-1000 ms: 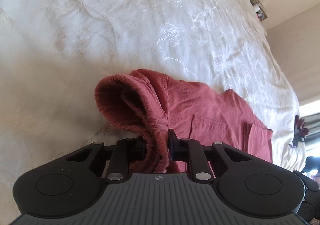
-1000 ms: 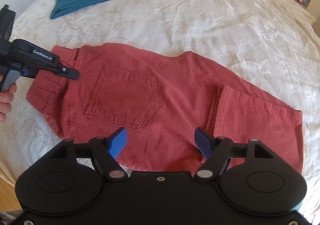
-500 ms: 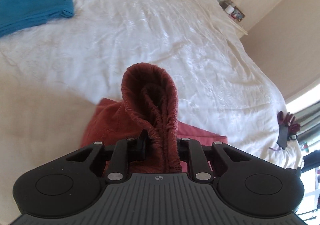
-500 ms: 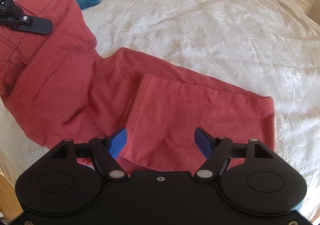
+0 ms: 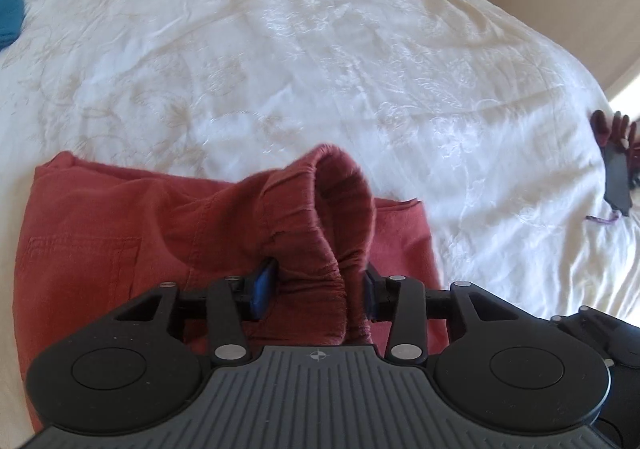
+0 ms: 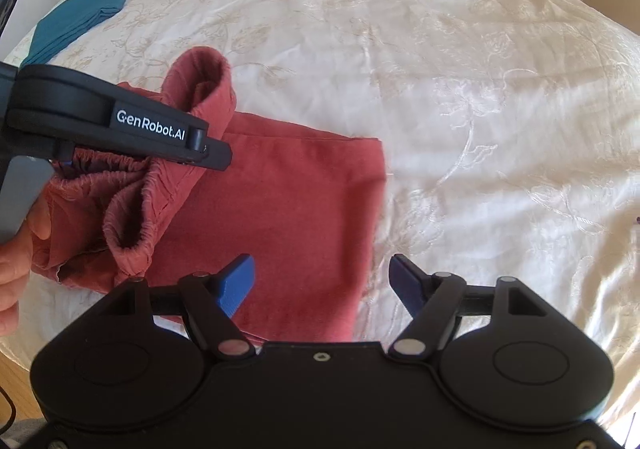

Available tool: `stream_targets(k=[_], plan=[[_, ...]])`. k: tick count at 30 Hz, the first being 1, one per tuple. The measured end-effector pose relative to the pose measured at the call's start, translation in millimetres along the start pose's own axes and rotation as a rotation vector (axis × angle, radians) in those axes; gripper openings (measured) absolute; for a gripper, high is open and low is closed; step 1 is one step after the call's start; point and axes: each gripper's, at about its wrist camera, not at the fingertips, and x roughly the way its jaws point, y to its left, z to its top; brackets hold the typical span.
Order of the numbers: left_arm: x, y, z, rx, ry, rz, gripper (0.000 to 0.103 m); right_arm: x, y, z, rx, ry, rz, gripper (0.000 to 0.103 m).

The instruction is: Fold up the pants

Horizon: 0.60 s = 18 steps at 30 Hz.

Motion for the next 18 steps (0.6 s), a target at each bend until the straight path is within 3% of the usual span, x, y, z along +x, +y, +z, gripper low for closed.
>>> stream_targets(k=[4, 9, 14, 18], plan=[[-5, -26, 16, 0.099, -0.027, -0.051, 0.044, -1, -9, -1, 0.010, 0.001, -0.009, 0.075], [-32, -15, 29, 0.068, -0.109, -0.064, 0.048, -11, -14, 3, 0.056, -0.040, -0.011, 0.075], [-49, 31, 22, 0.073, -0.135, 0.080, 0.050, -9, -8, 15, 0.109, -0.058, 0.090, 0.076], [-48, 76, -6, 0.075, -0.070, 0.204, 0.050, 11, 7, 21, 0.139, -0.013, 0.180, 0.076]])
